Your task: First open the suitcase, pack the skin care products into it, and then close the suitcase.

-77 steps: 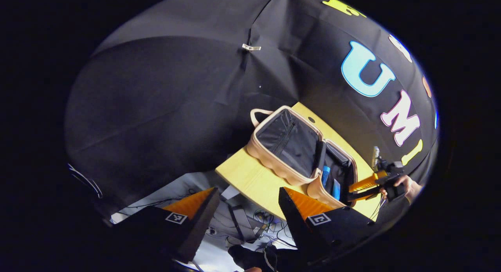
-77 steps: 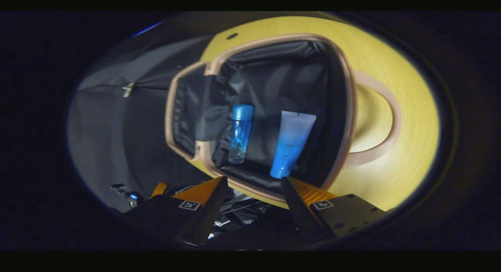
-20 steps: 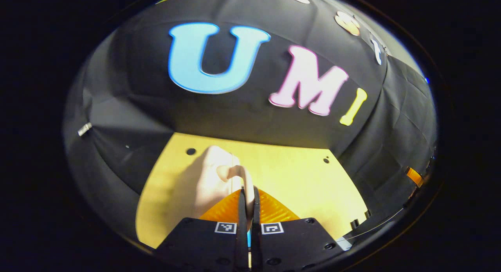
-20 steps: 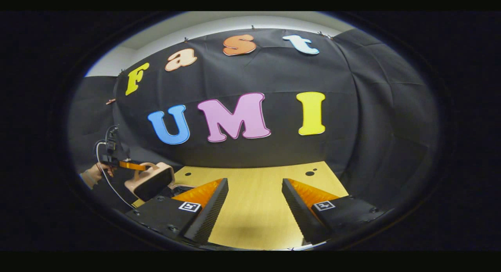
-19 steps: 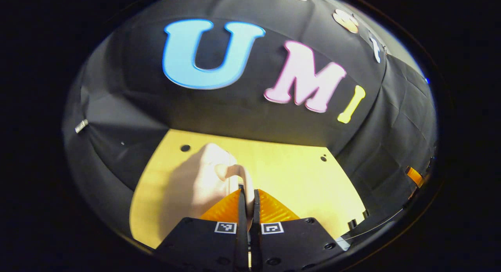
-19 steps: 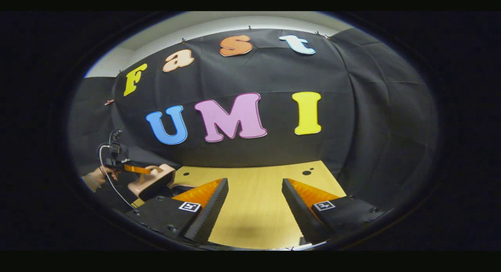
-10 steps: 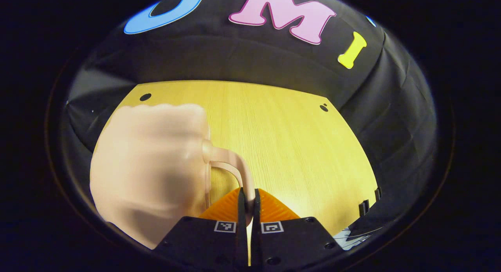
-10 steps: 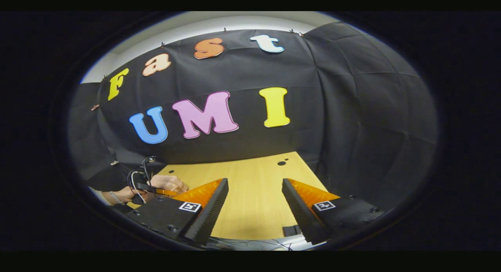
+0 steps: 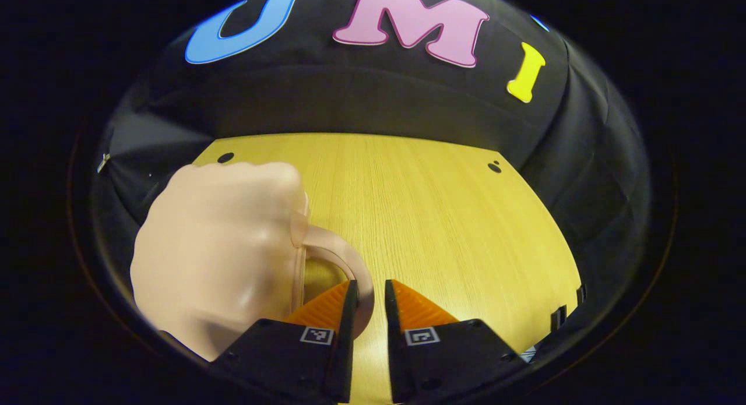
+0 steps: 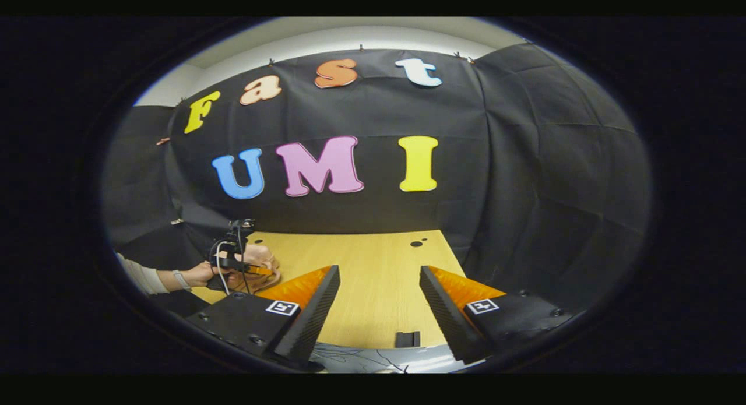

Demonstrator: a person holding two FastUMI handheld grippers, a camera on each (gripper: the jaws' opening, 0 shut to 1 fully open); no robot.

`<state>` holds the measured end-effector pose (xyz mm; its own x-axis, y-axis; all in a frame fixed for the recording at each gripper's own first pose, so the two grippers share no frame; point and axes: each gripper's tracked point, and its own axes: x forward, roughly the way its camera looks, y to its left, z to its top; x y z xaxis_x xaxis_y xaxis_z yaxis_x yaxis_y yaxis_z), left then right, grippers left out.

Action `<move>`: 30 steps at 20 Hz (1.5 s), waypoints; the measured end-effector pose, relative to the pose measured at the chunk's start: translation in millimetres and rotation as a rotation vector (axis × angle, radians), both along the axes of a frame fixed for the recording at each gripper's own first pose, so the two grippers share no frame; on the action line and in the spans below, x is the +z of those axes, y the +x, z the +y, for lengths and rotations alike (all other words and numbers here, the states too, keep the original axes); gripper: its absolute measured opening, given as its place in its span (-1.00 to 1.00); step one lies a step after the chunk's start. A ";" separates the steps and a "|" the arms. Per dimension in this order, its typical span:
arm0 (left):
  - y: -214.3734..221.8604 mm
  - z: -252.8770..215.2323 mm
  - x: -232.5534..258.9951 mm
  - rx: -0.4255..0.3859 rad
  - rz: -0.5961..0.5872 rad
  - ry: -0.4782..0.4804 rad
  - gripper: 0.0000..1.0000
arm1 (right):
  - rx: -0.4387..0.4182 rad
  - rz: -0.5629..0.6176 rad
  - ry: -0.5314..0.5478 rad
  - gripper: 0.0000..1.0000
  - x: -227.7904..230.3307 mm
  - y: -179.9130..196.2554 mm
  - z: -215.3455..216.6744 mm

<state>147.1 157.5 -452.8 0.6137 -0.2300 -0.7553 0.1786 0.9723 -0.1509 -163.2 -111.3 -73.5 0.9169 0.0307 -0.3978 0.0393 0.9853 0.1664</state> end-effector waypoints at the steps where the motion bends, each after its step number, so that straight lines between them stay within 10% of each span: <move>1: -3.3 -7.0 19.4 0.013 -0.050 -0.015 0.05 | 0.013 -0.008 -0.008 0.76 1.0 -1.3 -0.9; 3: -5.2 -18.3 60.5 -0.013 -0.180 -0.013 0.94 | 0.030 -0.035 -0.026 0.77 9.3 -1.2 -2.6; 11: -65.4 -51.7 254.4 -0.041 -0.548 -0.043 0.92 | -0.076 -0.184 -0.077 0.58 63.0 11.0 -2.2; 12: -66.5 -51.8 276.4 -0.026 -0.593 -0.084 0.92 | -0.088 -0.204 -0.069 0.99 69.0 16.2 1.9; 15: -68.4 -40.1 334.5 -0.001 -0.727 -0.128 0.92 | -0.124 -0.234 -0.058 0.84 93.4 23.8 13.6; 24: -92.4 -0.5 421.9 -0.041 -0.916 -0.187 0.92 | -0.122 -0.300 -0.134 0.84 122.2 46.3 64.5; 30: -101.5 47.8 440.0 -0.058 -1.000 -0.008 0.91 | -0.059 -0.307 -0.166 0.84 115.2 60.5 98.6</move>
